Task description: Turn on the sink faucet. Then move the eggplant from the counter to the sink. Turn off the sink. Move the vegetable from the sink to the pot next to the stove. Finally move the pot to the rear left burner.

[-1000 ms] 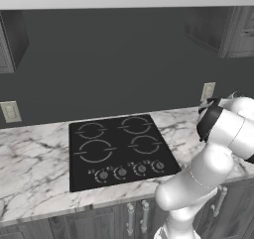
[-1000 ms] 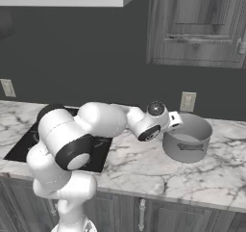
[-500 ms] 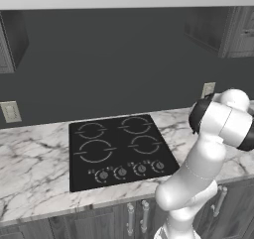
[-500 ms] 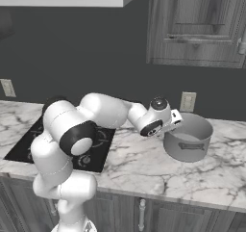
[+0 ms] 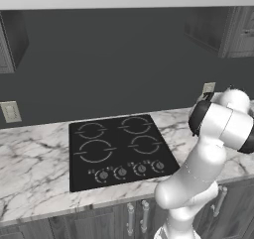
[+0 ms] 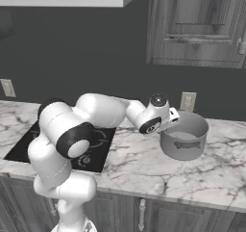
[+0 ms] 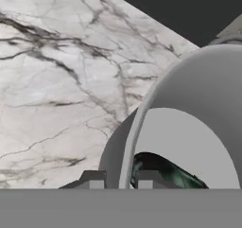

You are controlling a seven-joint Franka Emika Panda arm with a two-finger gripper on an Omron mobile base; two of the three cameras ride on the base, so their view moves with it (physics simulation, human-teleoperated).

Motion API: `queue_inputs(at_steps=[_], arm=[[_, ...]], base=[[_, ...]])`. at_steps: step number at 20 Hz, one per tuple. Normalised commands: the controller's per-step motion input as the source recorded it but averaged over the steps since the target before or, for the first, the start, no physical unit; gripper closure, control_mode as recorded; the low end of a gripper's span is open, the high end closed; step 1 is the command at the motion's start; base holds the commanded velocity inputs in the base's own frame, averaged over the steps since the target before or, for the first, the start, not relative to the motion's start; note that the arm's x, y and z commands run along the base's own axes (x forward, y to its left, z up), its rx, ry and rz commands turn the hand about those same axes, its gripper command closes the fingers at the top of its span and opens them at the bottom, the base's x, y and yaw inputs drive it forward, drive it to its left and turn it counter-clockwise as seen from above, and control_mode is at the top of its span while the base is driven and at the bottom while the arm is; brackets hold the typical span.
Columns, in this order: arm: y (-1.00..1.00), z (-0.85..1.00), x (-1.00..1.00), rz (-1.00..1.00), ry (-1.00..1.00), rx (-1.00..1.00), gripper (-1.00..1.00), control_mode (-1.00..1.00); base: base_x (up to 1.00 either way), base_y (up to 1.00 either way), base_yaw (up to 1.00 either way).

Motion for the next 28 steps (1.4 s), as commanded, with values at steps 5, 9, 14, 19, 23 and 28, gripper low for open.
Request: queue_inputs(at_steps=[5,9,14,19,23,28], arm=[[0.84,0.0,-0.3,0.04,-0.08,-0.01,1.0,-1.0],[0.94,0.06,-0.37,0.06,-0.12,-0.06,1.0,-1.0],[0.87,0.43,-0.29,0.04,-0.11,-0.05,1.0,-1.0],[0.83,0.54,-0.12,0.05,-0.06,-0.04,1.0,-1.0],[0.86,0.56,-0.02,0.08,0.0,-0.01,1.0,-1.0],[0.92,0.67,0.0,0.14,0.03,0.0,1.0,-1.0]], base=[[0.0,0.0,0.0],[0.0,0.0,0.0],[0.0,0.0,0.0],[0.0,0.0,0.0],[0.0,0.0,0.0],[0.0,0.0,0.0]])
